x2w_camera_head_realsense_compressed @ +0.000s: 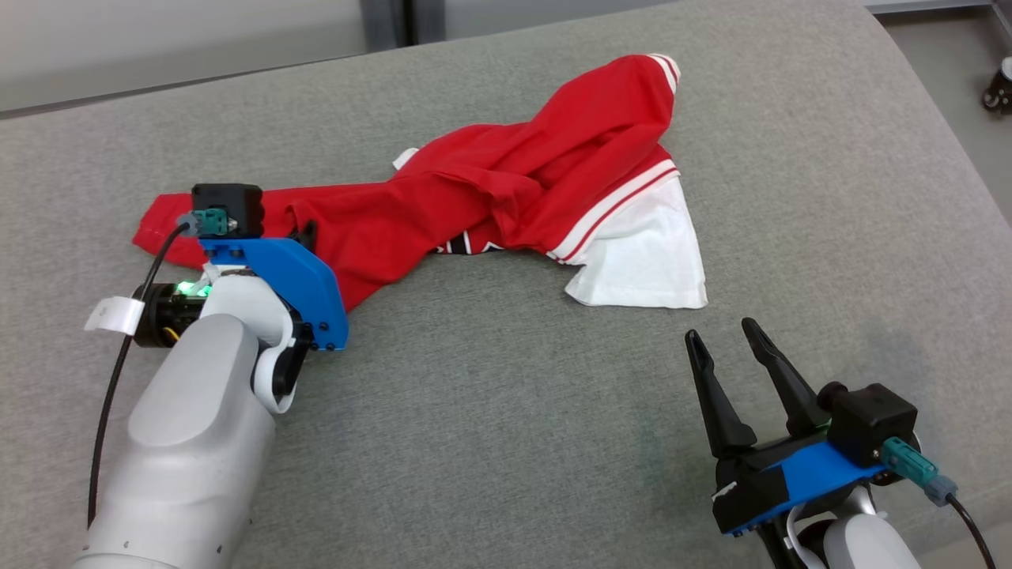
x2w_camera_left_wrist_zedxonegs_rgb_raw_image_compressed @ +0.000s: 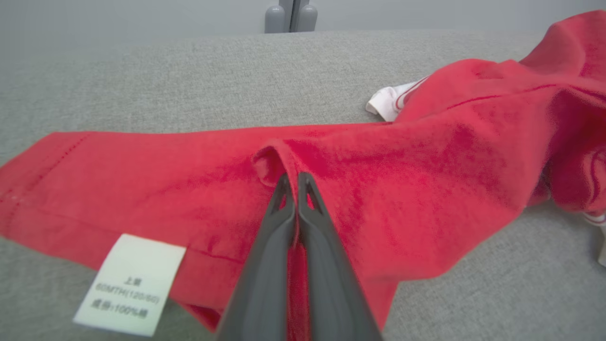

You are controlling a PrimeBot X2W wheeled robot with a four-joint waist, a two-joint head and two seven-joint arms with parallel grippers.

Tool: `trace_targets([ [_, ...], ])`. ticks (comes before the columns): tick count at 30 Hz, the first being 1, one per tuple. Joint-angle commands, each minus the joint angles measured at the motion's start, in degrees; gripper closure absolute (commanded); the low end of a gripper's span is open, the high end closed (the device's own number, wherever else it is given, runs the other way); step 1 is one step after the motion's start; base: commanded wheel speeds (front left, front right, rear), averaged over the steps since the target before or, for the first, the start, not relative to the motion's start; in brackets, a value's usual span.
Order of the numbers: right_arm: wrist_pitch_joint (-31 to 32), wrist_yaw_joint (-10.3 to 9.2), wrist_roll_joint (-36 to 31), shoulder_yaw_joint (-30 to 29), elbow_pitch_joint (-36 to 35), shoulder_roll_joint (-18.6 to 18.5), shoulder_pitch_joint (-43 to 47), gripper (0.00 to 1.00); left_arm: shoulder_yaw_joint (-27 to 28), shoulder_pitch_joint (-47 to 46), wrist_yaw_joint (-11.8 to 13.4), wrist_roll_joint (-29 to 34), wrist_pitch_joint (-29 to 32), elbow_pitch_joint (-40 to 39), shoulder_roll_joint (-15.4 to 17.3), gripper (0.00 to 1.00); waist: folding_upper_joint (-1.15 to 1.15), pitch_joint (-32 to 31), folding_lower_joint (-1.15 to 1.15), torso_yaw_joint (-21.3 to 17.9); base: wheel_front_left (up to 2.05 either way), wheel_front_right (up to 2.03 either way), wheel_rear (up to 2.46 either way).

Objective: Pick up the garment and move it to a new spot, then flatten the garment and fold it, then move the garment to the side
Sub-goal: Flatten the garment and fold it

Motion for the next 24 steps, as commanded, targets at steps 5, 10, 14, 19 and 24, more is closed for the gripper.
trace_targets([
  [5,0.57,0.01,-0.44,-0.79,-0.3,-0.02,0.81,0.0,-2.28,1.83,-3.29,0.68,-5.06,-3.22,-0.46,1.0,0.0,-1.53,0.0,2.57,0.0,0.0,0.0],
  [10,0.88,0.01,-0.59,-1.51,-0.8,-0.03,1.48,0.0,-5.36,6.39,-4.7,1.5,-10.59,-10.07,-0.27,1.0,0.0,-2.93,0.0,4.6,0.0,0.0,0.0],
  [14,1.43,0.01,-0.81,-2.53,-1.35,-0.01,2.7,0.0,-9.25,14.22,-5.11,2.56,-11.73,-20.79,1.93,1.0,0.0,-4.28,0.0,6.71,0.0,0.0,0.0],
  [19,2.04,0.01,-0.91,-3.85,-2.12,-0.02,3.96,0.0,-14.6,24.68,-4.34,6.2,-8.81,-34.58,7.32,1.0,0.0,-5.77,0.0,9.18,0.0,0.0,0.0],
  [24,2.53,0.01,-0.98,-4.54,-2.75,-0.02,4.43,0.0,-17.92,31.56,-2.55,8.08,-3.66,-41.35,11.05,1.0,0.0,-6.8,0.0,11.15,0.0,0.0,0.0],
])
